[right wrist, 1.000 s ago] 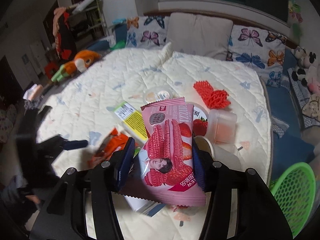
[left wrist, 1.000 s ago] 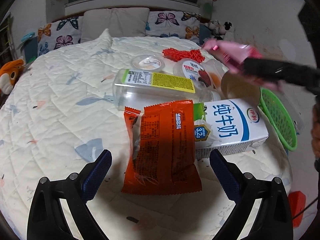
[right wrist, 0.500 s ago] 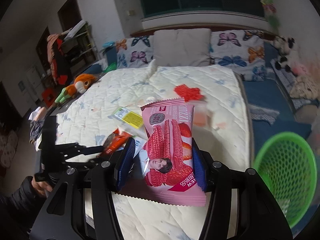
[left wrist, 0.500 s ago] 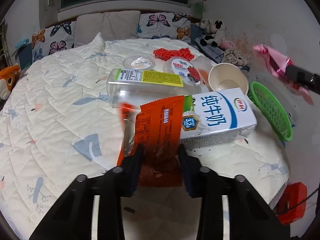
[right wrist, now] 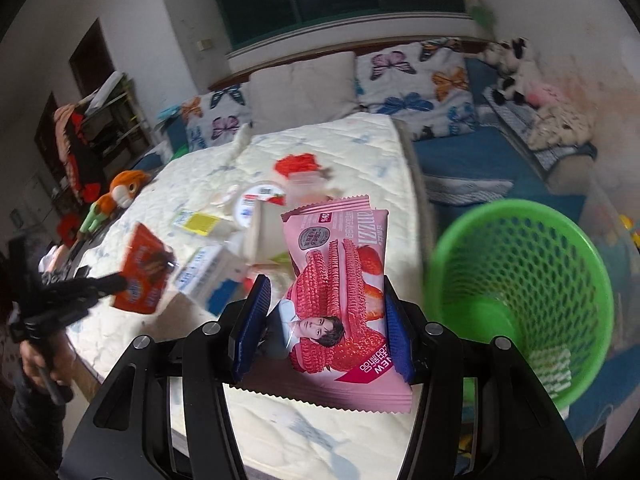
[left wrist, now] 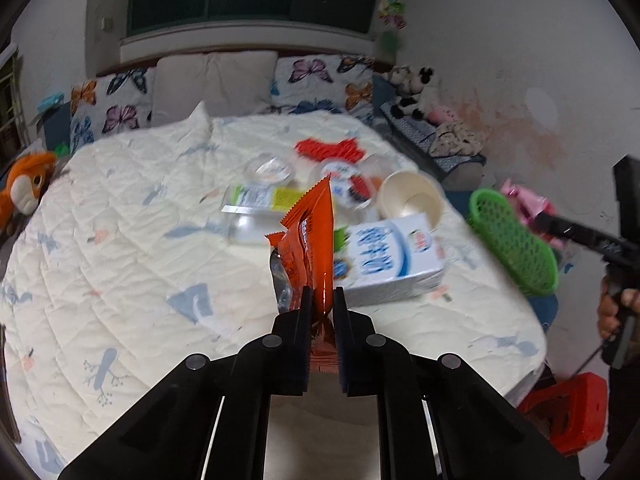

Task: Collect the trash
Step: 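Lift the pink snack bag with the right gripper while the left grasps the orange snack packet, then carry both items over the green basket and open both grippers to drop them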

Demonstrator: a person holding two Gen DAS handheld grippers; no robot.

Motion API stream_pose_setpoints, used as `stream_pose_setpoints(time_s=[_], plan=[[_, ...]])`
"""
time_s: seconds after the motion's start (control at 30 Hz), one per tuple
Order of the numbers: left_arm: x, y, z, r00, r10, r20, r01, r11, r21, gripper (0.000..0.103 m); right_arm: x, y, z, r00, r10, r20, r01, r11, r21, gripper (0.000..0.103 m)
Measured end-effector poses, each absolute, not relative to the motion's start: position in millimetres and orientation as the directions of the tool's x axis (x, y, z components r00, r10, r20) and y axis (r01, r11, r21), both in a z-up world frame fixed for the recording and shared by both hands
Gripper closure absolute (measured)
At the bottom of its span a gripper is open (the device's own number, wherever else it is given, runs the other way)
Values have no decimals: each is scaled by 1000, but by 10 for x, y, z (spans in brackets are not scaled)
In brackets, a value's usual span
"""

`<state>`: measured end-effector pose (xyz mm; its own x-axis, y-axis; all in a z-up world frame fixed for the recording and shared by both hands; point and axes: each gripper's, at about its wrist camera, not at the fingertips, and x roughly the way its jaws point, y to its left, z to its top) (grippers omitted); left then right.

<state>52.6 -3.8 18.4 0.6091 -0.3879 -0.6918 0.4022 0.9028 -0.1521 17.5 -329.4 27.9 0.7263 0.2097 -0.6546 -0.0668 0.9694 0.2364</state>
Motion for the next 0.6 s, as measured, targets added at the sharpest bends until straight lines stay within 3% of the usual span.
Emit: stream_pose_setpoints(time_s=[0.27,0.6], plan=[[553,-652,523,565,-509,-650,536,825,-181,93,65,-3832,56,721,102,-685,61,976,209,49],[681,-1860,543,470,-571,-673,672,726,-147,94,-35,-4389,-238,694,42,-719,155,966,206,49]])
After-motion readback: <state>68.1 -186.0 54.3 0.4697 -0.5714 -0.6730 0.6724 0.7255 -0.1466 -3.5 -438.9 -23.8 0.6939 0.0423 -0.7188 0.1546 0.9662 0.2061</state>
